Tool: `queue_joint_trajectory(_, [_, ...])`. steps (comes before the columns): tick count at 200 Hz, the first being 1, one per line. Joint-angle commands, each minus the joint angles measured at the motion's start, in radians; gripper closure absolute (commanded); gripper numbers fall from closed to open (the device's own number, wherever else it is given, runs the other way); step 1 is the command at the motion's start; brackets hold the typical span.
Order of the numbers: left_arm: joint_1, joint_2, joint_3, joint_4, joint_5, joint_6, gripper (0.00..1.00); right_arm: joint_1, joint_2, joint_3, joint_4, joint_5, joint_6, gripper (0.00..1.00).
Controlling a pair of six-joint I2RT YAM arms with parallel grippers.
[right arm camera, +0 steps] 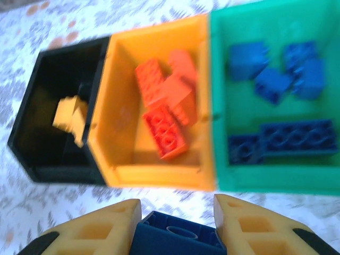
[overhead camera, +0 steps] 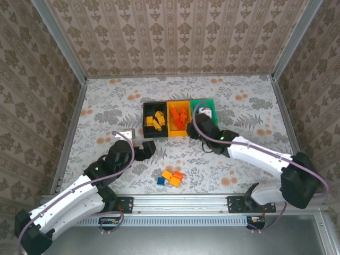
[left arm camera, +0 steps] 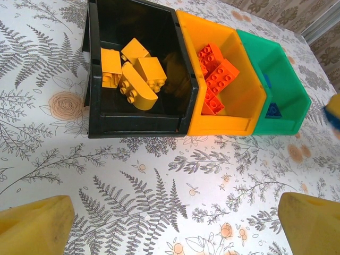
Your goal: Sort the legos into containers by color
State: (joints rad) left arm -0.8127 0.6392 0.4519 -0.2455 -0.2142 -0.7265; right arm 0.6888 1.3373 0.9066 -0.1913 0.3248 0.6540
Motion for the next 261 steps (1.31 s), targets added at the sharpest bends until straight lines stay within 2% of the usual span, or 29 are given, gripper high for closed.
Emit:
queue_joint_trajectory(1, [-0.002,-0.013,-0.013,-0.021,-0.006,-0.012,0.0,-0.098,0.019,0.064,-0.138,-0.044,-0.061,0.69])
queue_joint_trajectory(54, [0.001,0.04,0.033,-0.099,0.013,-0.01,0.0,-0.25,0.286,0.262,-0.206,-0.089,-0.077,0.67])
queue_joint_trajectory(93, [0.003,0.08,0.047,-0.119,0.036,-0.016,0.0,-0.261,0.424,0.38,-0.256,-0.101,-0.084,0.62])
queue_joint_trajectory(107, [0.003,0.083,0.046,-0.108,0.046,-0.014,0.0,-0.262,0.44,0.393,-0.267,-0.102,-0.071,0.54])
queue_joint_trajectory(125, [0.005,0.09,0.051,-0.102,0.054,-0.006,0.0,-0.262,0.427,0.387,-0.257,-0.116,-0.063,0.37])
queue_joint_trajectory(139, [0.005,0.099,0.061,-0.109,0.056,-0.001,0.0,-0.261,0.404,0.382,-0.257,-0.123,-0.065,0.28])
queue_joint_trajectory(168, [0.006,0.114,0.076,-0.128,0.06,0.003,0.0,-0.251,0.321,0.331,-0.252,-0.155,-0.067,0.19])
queue_joint_trajectory(213, [0.013,0.1,0.065,-0.14,0.054,-0.005,0.0,-0.15,0.131,0.16,-0.26,-0.23,-0.14,0.13])
queue_joint_trajectory(261, [0.025,0.096,0.049,-0.138,0.055,-0.022,0.0,0.113,-0.022,-0.012,-0.312,-0.311,-0.262,0.09])
